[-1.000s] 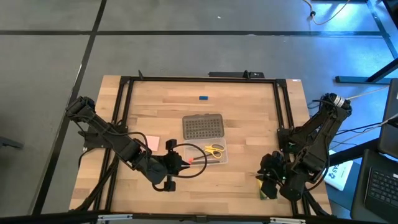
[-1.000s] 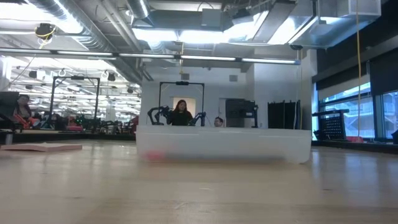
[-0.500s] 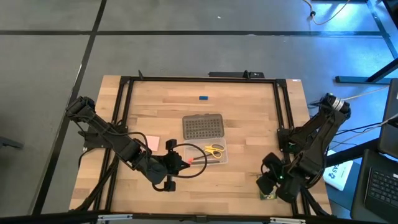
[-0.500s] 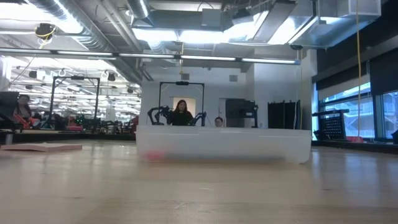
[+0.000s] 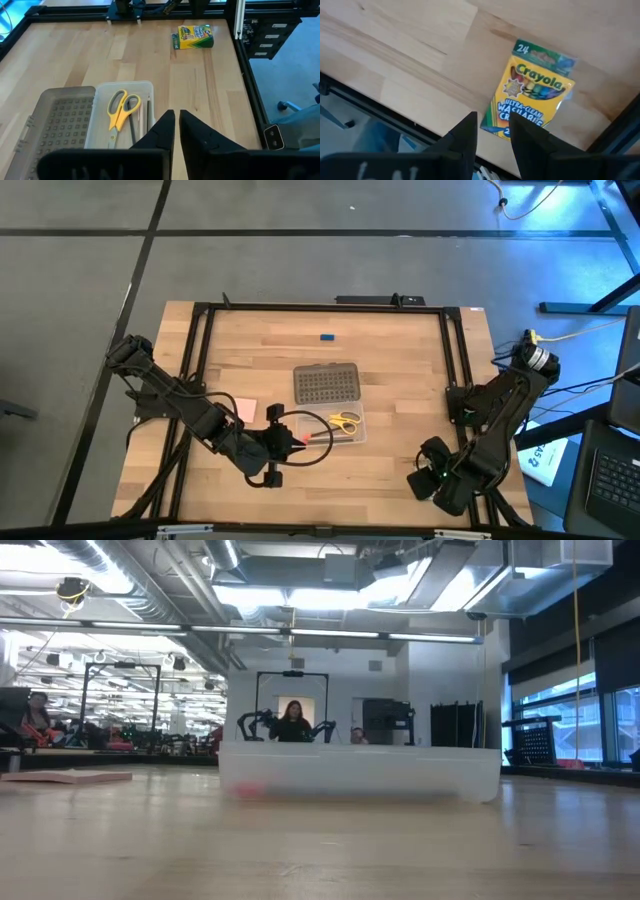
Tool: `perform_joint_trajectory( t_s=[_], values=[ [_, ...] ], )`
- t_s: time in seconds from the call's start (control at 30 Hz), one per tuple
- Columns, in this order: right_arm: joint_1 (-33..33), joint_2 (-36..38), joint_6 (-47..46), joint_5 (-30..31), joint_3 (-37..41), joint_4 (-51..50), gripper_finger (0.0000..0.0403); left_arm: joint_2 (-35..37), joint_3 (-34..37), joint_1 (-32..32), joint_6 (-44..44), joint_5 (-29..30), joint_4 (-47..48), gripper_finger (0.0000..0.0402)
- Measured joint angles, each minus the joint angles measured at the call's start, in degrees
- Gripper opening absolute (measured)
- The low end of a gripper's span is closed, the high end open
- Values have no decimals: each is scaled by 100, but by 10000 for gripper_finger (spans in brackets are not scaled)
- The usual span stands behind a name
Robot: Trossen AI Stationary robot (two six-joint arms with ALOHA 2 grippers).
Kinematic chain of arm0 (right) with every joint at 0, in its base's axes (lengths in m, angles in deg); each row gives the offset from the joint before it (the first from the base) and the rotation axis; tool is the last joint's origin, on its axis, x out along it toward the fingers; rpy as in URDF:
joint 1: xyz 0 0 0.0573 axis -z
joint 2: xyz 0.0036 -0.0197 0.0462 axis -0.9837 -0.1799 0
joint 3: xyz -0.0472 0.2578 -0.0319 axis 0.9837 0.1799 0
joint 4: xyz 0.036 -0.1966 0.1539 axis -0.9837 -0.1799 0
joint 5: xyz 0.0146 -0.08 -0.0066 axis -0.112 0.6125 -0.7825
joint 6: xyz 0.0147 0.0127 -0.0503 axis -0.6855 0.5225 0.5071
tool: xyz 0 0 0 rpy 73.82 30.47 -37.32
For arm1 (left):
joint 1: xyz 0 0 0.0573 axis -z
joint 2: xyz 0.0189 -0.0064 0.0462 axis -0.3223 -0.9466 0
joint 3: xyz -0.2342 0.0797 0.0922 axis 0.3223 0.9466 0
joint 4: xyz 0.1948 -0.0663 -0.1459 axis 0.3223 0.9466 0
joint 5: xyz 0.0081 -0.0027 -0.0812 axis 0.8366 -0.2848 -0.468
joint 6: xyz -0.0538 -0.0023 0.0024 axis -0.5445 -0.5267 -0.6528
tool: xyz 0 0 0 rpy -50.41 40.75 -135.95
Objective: Pack school essentials
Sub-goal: Put the yellow crayon box into the black supply box
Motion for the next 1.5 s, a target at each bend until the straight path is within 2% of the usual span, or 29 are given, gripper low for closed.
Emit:
perform_joint_trajectory(
  t_s=[0.13, 0.37, 0.5, 0.87, 1.17, 1.5],
  values=[
    [0, -62, -5, -42, 0, 108, 148, 0, 0, 0, 0, 0, -1, 23],
    [-26, -63, -159, -228, 0, 108, 251, 0, 0, 0, 0, 0, 0, 13],
    [-142, -180, -286, -314, 0, 208, 290, 0, 0, 0, 0, 0, 0, 8],
    [-422, -849, -587, -254, 0, 296, 339, 0, 0, 0, 0, -1, 0, 4],
    [-470, -922, -703, -344, 0, 141, 396, 0, 0, 2, 0, -1, -2, 21],
    [-468, -1323, -730, -318, 0, 163, 400, 0, 0, 2, 0, -2, -2, 15]
  ],
)
